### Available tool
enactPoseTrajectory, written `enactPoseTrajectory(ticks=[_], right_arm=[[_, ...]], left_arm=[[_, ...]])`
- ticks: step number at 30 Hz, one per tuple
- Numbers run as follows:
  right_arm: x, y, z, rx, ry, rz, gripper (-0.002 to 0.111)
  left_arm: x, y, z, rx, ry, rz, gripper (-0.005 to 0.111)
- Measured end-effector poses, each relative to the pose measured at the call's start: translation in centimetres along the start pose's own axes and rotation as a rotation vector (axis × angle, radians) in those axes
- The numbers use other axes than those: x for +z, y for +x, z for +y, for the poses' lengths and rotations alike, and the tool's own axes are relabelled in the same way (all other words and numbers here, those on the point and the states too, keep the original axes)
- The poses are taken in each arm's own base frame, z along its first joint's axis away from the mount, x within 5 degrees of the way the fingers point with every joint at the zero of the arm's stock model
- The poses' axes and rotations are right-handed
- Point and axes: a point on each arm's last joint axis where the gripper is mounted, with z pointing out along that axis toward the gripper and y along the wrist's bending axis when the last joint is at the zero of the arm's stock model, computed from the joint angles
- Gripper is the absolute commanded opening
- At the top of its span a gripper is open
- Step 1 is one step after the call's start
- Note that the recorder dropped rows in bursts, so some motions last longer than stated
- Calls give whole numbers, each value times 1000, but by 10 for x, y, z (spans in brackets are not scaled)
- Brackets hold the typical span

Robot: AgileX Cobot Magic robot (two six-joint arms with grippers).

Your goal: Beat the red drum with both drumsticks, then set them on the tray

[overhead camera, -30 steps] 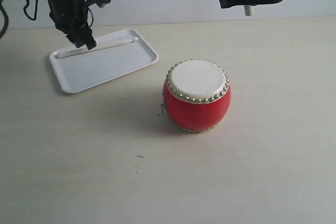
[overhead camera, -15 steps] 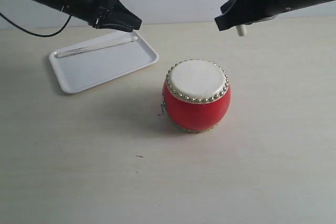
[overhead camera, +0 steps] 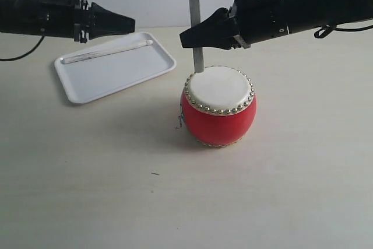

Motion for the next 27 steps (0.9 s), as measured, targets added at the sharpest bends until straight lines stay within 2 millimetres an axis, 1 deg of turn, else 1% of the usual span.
enactPoseTrajectory(ticks=[1,2,3,4,5,7,10,12,19,25,27], right_arm=[[0,0,1,0,-16,1,0],[0,0,5,-1,-55,2,0],[0,0,6,-1,-70,3,0],[-1,1,10,-7,-105,12,0],[-1,1,11,-28,-127,17,0],[0,2,13,-73,-143,26,0],[0,2,14,-116,-149,26,0],[0,3,14,-144,-150,25,0],[0,3,14,-164,-152,24,0],[0,3,14,-167,-152,24,0],[0,3,14,-167,-152,24,0]], left_arm=[[-2,-4,-10,25,2,-9,50],[-4,-10,-32,80,14,-22,50],[-3,-10,-42,105,23,-20,50],[-1,-6,-62,166,45,-12,50],[3,2,-76,210,66,-8,50],[4,12,-86,259,78,-35,50],[1,9,-92,274,69,-87,50],[3,6,-97,279,73,-109,50],[26,5,-118,286,140,-117,50],[30,6,-122,300,152,-117,50],[30,6,-122,303,152,-117,52]])
